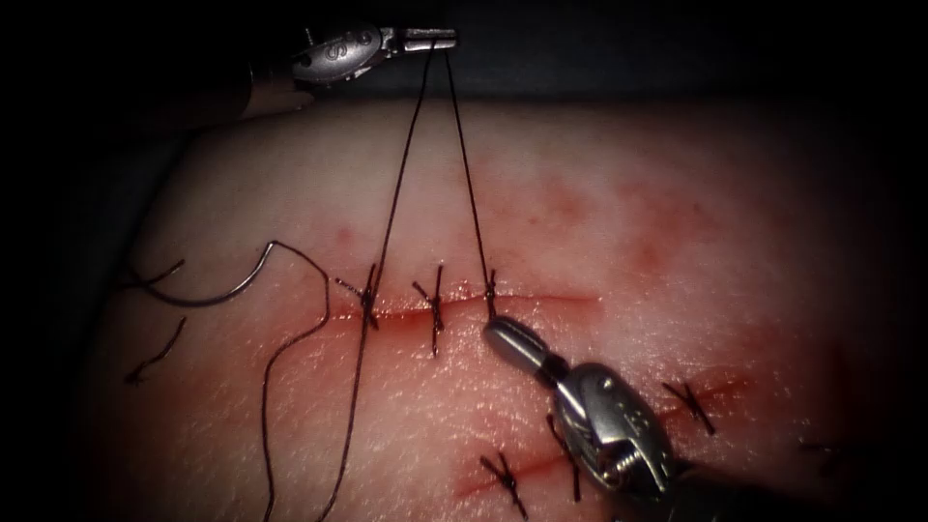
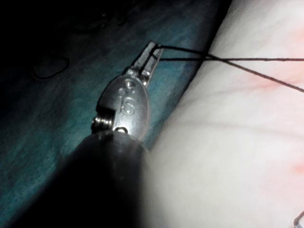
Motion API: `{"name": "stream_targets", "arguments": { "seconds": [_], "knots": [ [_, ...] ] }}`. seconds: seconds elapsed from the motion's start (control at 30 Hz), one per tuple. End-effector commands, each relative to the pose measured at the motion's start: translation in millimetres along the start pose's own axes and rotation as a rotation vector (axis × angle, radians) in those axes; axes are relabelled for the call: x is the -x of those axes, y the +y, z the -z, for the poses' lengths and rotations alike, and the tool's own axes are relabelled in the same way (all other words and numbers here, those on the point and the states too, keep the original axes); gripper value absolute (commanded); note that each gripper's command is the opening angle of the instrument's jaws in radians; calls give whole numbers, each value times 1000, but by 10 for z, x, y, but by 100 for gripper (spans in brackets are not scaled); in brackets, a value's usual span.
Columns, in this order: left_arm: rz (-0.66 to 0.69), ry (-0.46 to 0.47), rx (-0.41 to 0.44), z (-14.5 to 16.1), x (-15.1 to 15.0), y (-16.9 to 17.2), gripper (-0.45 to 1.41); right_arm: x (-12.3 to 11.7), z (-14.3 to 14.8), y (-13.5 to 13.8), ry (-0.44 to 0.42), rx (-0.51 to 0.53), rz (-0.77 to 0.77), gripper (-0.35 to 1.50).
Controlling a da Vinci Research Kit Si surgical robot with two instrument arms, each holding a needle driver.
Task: Wound Closure
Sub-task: Pull down with right hand and pull up with left tool on the working thread, then pull working thread taut
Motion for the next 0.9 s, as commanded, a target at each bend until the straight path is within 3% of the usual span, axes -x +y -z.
{"name": "stream_targets", "arguments": {
  "seconds": [0.03, 0.33, 0.5, 0.57, 0.6, 0.63, 0.7, 0.73, 0.8, 0.83, 0.9],
  "knots": [
    [-2, 3, -4, -8, 1, -8, -45, 5, -8, -6, 1, -3, -1, -35],
    [0, -8, -90, -9, 27, -18, -45, 22, -2, -19, -68, -13, 63, -35],
    [3, 12, -75, -5, 21, 0, -45, 19, -2, -19, -69, -23, 79, -35],
    [42, 31, -24, 2, 6, 23, -45, 14, -3, -17, -52, -70, 52, -35],
    [44, 39, -4, 5, 0, 30, -45, 13, -4, -16, -54, -95, 39, -25],
    [52, 48, 15, 8, -8, 38, -45, 10, -4, -15, -48, -112, 36, 32],
    [94, 83, 64, 20, -37, 60, -45, 4, -3, -11, -18, -114, 23, 108],
    [94, 83, 64, 20, -37, 60, -45, 4, -3, -11, -18, -114, 23, 108],
    [147, 94, 94, 32, -61, 74, -45, -3, 2, -6, -24, -120, 20, 113],
    [187, 93, 126, 44, -87, 86, -45, -11, 8, -2, -38, -130, 19, 114],
    [193, 95, 140, 48, -98, 91, -45, -15, 10, 0, -44, -134, 18, 114]
  ]
}}
